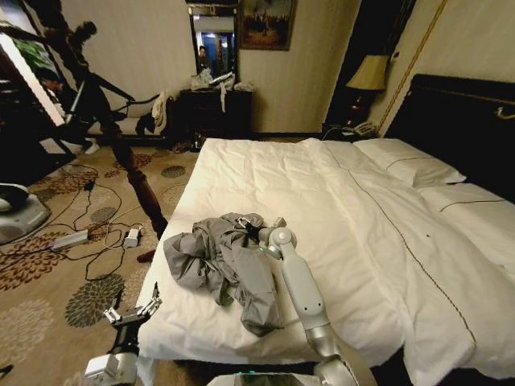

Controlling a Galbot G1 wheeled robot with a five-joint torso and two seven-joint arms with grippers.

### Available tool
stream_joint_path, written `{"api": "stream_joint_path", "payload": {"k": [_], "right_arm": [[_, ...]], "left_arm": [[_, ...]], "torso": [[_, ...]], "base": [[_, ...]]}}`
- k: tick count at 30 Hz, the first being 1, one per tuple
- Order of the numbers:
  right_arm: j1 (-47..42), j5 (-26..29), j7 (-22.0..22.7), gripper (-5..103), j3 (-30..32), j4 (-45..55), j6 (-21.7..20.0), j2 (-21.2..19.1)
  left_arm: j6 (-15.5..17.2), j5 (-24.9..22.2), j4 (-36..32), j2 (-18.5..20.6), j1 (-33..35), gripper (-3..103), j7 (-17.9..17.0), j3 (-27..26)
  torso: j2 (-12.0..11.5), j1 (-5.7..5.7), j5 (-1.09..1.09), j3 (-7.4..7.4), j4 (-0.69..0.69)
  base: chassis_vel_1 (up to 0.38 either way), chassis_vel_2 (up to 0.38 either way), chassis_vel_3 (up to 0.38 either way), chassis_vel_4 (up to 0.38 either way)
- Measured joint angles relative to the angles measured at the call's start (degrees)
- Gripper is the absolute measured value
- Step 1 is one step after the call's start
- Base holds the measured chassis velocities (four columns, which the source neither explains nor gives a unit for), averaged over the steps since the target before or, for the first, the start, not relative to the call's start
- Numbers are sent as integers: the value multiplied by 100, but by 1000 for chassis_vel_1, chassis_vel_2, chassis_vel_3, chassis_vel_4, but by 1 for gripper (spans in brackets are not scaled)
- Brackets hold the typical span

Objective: Pick up the clothes from the bed and hang them on the clothes hanger.

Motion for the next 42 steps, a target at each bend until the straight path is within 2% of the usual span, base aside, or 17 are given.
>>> {"api": "stream_joint_path", "payload": {"k": [2,5,7,10,12,16,18,20,22,25,27,28,32,34,35,39,42], "right_arm": [[22,-2,-27,99,-3,-14,9,0],[42,-4,-71,84,-9,-21,17,0],[42,-8,-74,84,-9,-25,19,0],[13,-25,-78,68,-15,-31,31,0],[2,-35,-82,68,-26,-31,35,0],[-51,-84,-118,45,-86,-36,36,0],[-57,-97,-126,45,-93,-44,39,0],[-66,-127,-146,29,-118,-56,57,0],[-69,-132,-148,29,-126,-56,66,0],[-94,-153,-149,13,-147,-50,74,0],[-97,-158,-149,13,-149,-44,74,0],[-109,-167,-149,3,-148,-15,74,0],[-172,-225,-133,0,-183,101,75,-1],[-288,-251,-24,0,-347,372,50,0],[-288,-251,-24,0,-347,372,50,0],[-465,-270,180,0,-613,951,-26,0],[-534,-334,221,0,-674,1176,-57,0]], "left_arm": [[0,5,-3,-4,3,100,-6,1],[0,9,-16,-9,6,100,-19,3],[1,9,-17,-9,6,100,-21,3],[5,10,-14,-12,4,100,-29,14],[6,11,-12,-13,2,100,-32,20],[17,13,-10,-13,-4,100,-46,31],[20,12,-11,-13,-4,100,-50,31],[41,-1,-13,-8,-9,100,-58,30],[51,-6,-12,-4,-15,100,-59,32],[105,-119,58,21,-58,100,-64,90],[120,-149,72,27,-70,100,-64,100],[173,-243,96,60,-116,100,-82,126],[303,-431,99,170,-233,100,-143,137],[525,-826,84,341,-416,100,-254,122],[525,-826,84,341,-416,100,-254,122],[1119,-1690,-102,737,-824,100,-579,199],[1326,-2002,-166,977,-1057,100,-737,277]], "torso": [[0,0,0,0,0],[0,0,0,0,-1],[0,0,0,0,-1],[0,0,0,0,-1],[0,0,0,0,-1],[0,0,0,0,-1],[0,0,0,0,-1],[0,0,0,0,0],[0,0,0,0,0],[0,0,0,0,0],[0,0,0,0,0],[0,0,0,0,0],[0,0,0,0,-2],[0,0,0,0,-1],[0,0,0,0,-1],[0,0,-1,0,0],[0,0,0,0,1]], "base": [[0,0,0,0],[0,0,0,0],[0,0,0,0],[0,0,0,0],[0,0,0,0],[0,0,0,0],[0,0,0,0],[0,0,0,0],[0,0,0,0],[0,0,0,0],[0,0,0,0],[0,0,0,0],[0,0,0,0],[0,0,0,0],[0,0,0,0],[0,0,0,0],[0,0,0,0]]}}
